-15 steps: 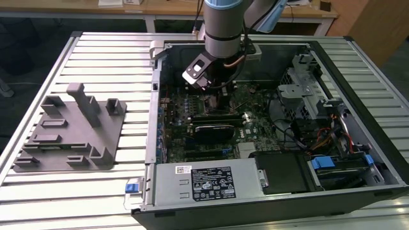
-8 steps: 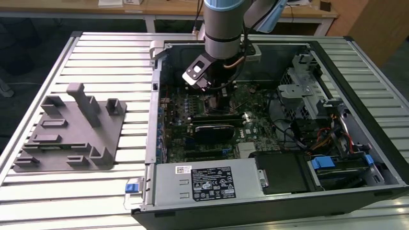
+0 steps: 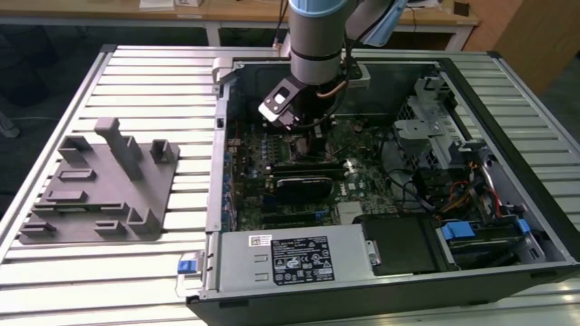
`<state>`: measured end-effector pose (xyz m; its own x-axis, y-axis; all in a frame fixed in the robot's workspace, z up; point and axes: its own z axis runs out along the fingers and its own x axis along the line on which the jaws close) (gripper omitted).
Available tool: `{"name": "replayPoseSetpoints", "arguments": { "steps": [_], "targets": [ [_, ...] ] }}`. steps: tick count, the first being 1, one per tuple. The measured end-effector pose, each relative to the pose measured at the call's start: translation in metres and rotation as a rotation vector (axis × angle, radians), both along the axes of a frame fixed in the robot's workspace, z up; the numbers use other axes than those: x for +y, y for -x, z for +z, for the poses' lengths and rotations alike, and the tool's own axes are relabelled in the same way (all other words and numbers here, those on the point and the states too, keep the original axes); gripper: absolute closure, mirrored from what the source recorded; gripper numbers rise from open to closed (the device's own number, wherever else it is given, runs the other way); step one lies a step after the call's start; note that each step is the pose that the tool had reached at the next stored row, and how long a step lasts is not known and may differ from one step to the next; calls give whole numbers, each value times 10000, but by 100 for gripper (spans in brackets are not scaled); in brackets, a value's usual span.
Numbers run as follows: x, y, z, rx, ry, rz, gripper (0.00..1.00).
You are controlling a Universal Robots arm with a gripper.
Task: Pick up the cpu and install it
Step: 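Place the cpu into insertion slot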
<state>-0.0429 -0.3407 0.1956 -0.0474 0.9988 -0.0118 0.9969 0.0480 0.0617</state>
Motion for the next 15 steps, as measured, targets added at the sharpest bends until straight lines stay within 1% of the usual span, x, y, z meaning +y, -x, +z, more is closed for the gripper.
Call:
{"name": "replayPoseSetpoints", "arguments": {
  "steps": [15],
  "targets": [
    [0,0,-28,0,-15,0,46]
  ]
}}
